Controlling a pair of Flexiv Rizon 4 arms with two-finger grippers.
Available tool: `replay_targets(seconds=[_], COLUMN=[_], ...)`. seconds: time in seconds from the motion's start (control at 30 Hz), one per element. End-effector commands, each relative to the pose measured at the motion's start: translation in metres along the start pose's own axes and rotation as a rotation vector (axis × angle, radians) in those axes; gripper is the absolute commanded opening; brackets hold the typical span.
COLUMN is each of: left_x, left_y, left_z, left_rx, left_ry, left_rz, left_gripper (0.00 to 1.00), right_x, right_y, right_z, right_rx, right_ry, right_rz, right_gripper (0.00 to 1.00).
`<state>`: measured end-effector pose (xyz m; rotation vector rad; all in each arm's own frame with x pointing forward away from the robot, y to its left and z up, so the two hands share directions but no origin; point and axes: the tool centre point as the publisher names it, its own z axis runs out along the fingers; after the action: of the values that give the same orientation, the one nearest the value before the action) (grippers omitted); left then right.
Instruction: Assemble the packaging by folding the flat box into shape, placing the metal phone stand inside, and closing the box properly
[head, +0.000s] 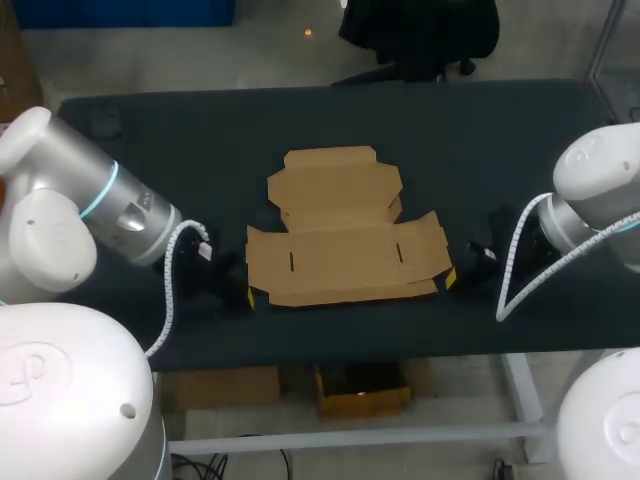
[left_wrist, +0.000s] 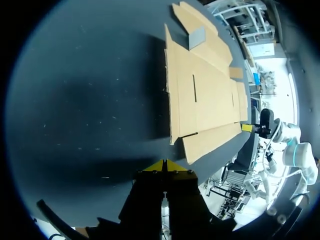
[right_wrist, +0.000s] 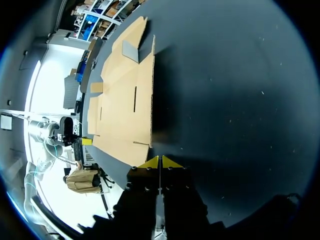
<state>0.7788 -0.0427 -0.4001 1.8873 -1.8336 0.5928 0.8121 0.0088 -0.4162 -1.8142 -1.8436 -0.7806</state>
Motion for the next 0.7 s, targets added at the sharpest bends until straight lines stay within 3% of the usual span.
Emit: replay_targets(seconds=[0.03, 0.7], left_x=[0.001, 0.001], left_y=[-0.001, -0.001], left_z=[0.005, 0.014], left_rx=[-0.01, -0.035], left_ry=[0.006, 0.028], left_rz=[0.011, 0.024], left_gripper=[0.0, 0.0], right_x=[-0.005, 0.006], right_y=[0.001, -0.002], right_z=[0.003, 0.016], right_rx=[0.003, 0.017], right_ry=[0.03, 0.053], right_rz=[-0.005, -0.032], right_gripper=[0.0, 0.0])
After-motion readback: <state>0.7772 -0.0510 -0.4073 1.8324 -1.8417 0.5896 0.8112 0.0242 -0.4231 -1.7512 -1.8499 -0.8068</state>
